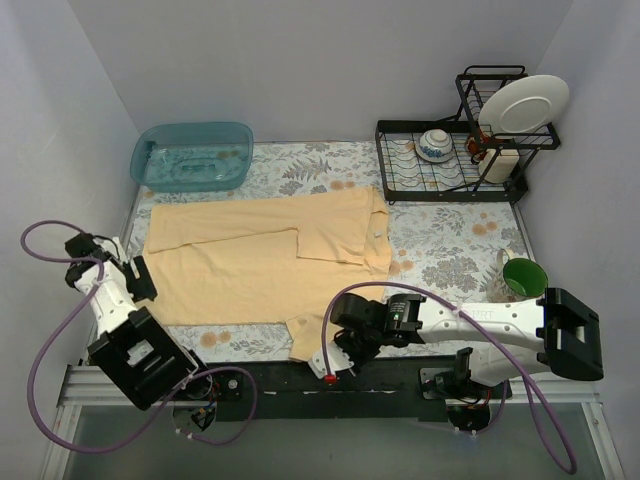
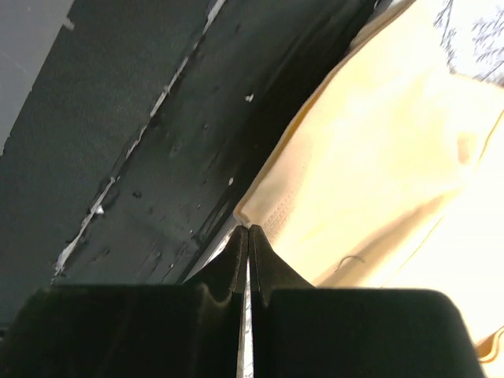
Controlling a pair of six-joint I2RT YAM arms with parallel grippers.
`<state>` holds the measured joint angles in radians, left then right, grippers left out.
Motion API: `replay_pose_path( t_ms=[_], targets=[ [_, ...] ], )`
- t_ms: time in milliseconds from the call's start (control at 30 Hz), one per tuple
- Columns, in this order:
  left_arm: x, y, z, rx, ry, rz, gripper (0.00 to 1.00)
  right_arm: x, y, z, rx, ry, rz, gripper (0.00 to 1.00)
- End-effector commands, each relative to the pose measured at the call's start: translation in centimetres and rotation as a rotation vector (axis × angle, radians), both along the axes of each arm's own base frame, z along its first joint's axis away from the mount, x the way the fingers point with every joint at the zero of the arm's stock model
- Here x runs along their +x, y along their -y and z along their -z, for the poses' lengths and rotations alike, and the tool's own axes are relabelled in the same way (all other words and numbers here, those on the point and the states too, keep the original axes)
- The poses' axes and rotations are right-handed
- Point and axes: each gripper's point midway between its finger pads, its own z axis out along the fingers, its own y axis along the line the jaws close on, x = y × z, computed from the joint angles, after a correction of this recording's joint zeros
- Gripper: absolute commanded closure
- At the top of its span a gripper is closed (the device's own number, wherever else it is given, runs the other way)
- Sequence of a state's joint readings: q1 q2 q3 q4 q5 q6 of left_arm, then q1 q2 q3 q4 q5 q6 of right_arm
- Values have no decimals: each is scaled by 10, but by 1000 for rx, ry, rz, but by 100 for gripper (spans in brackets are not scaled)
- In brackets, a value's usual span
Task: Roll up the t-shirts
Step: Fold the T-shirt at the center of the board.
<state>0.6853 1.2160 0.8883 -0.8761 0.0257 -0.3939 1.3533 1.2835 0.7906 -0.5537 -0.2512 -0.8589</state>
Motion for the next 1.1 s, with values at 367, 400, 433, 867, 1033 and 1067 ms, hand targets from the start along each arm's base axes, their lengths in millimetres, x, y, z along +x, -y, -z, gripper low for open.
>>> replay_pose_path(
  t_ms=[367,400,433,867,1033,1067],
  targets=[
    [-38,-57,52,-3,-62,-146,37,19,4,-10,-22,-18,91,99],
    [-35,-61,52,11,-52,-142,38,19,4,-10,-18,-18,90,99],
    [-33,-62,53,16,-45,-128,40,19,5,-9,-19,-20,93,99],
    [-34,-56,74,-39,-77,-96,59,21,4,-5,-8,-12,105,99],
    [-36,-56,78,-18,-75,-85,65,22,4,-3,-14,-12,108,99],
    [-38,-55,81,-19,-83,-85,65,22,4,-3,-15,-13,108,99]
  ],
)
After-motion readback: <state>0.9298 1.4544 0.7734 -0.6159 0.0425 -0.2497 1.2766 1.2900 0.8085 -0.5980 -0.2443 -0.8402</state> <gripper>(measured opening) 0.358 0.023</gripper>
